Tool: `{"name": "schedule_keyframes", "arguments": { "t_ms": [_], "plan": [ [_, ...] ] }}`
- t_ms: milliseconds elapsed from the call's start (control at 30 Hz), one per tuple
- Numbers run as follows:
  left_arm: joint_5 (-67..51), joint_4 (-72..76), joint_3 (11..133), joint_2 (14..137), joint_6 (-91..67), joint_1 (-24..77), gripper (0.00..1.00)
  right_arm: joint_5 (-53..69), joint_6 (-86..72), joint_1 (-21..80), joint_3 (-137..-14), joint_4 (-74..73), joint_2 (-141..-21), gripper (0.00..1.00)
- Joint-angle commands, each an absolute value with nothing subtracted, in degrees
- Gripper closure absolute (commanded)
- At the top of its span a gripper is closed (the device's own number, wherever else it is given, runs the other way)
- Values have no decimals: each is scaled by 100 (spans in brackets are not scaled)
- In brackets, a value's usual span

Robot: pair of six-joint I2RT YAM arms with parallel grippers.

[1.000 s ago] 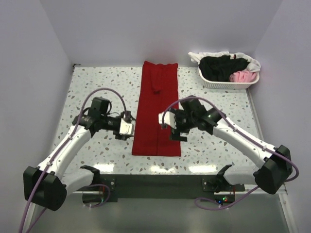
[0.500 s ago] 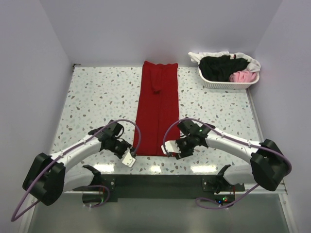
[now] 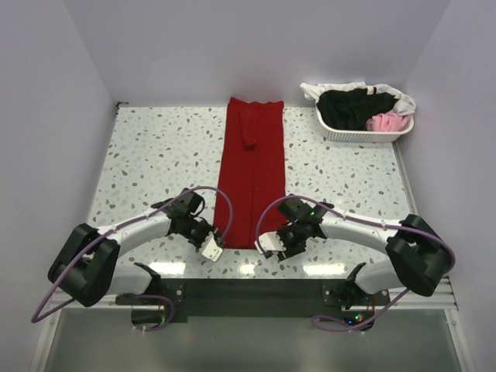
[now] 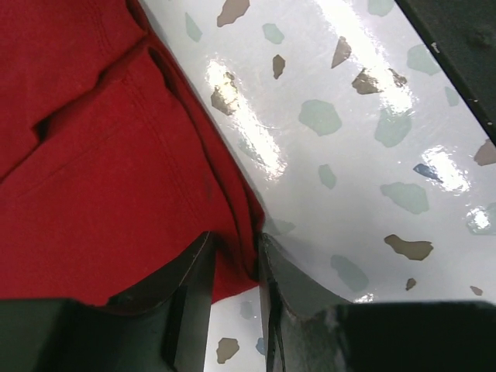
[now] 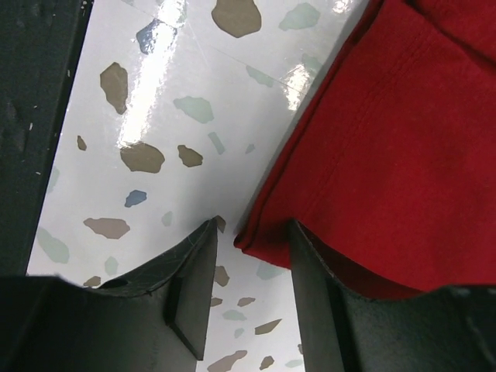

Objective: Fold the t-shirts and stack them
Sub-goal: Fold the tshirt

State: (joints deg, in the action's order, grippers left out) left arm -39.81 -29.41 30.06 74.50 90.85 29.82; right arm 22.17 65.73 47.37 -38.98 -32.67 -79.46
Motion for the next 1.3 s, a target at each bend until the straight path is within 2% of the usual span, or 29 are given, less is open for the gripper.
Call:
{"name": "schedule_keyframes", "arguments": {
  "t_ms": [0, 67, 100, 133, 167, 200, 233, 267, 400, 533, 633, 700, 867, 1267],
  "plan": [
    [-3806, -2786, 3059, 7655, 9079, 3032, 68, 1979, 6654, 4808, -3797, -2804, -8129, 57],
    [-3832, -2725, 3050, 7655, 9018, 3093, 73, 1899, 6601, 4816, -3788, -2664, -8200, 62],
    [-3841, -2716, 3050, 7647, 8983, 3102, 76, 1864, 6514, 4816, -3788, -2620, -8235, 69],
    [-3884, -2707, 3050, 7646, 8939, 3129, 85, 1820, 6469, 4816, -3797, -2584, -8253, 74],
    [-3911, -2664, 3059, 7612, 8834, 3138, 93, 1802, 6373, 4825, -3840, -2575, -8244, 85],
    [-3911, -2663, 3050, 7585, 8772, 3155, 94, 1802, 6337, 4843, -3858, -2593, -8244, 91],
    [-3920, -2654, 3050, 7550, 8711, 3207, 100, 1784, 6293, 4860, -3911, -2645, -8183, 96],
    [-3937, -2680, 3059, 7437, 8614, 3243, 100, 1775, 6241, 4913, -3929, -2689, -8130, 100],
    [-4086, -3109, 3050, 6874, 8385, 3646, 100, 1837, 5942, 5360, -3964, -3154, -7481, 100],
    [-4218, -3418, 3049, 6040, 7780, 4532, 100, 1924, 5363, 6195, -4016, -3751, -6646, 100],
    [-4403, -3594, 3294, 5608, 7017, 4614, 100, 1934, 5080, 6267, -4279, -4041, -6311, 100],
    [-4325, -3813, 3497, 5642, 6874, 4597, 100, 1907, 5185, 6074, -4385, -4139, -6135, 100],
    [-4605, -3815, 4077, 6062, 7004, 3702, 100, 2144, 5563, 5205, -4816, -4210, -6187, 100],
    [-4658, -2857, 5352, 7953, 6978, 2681, 100, 2628, 6459, 3446, -6160, -3393, -8102, 100]
  ]
}}
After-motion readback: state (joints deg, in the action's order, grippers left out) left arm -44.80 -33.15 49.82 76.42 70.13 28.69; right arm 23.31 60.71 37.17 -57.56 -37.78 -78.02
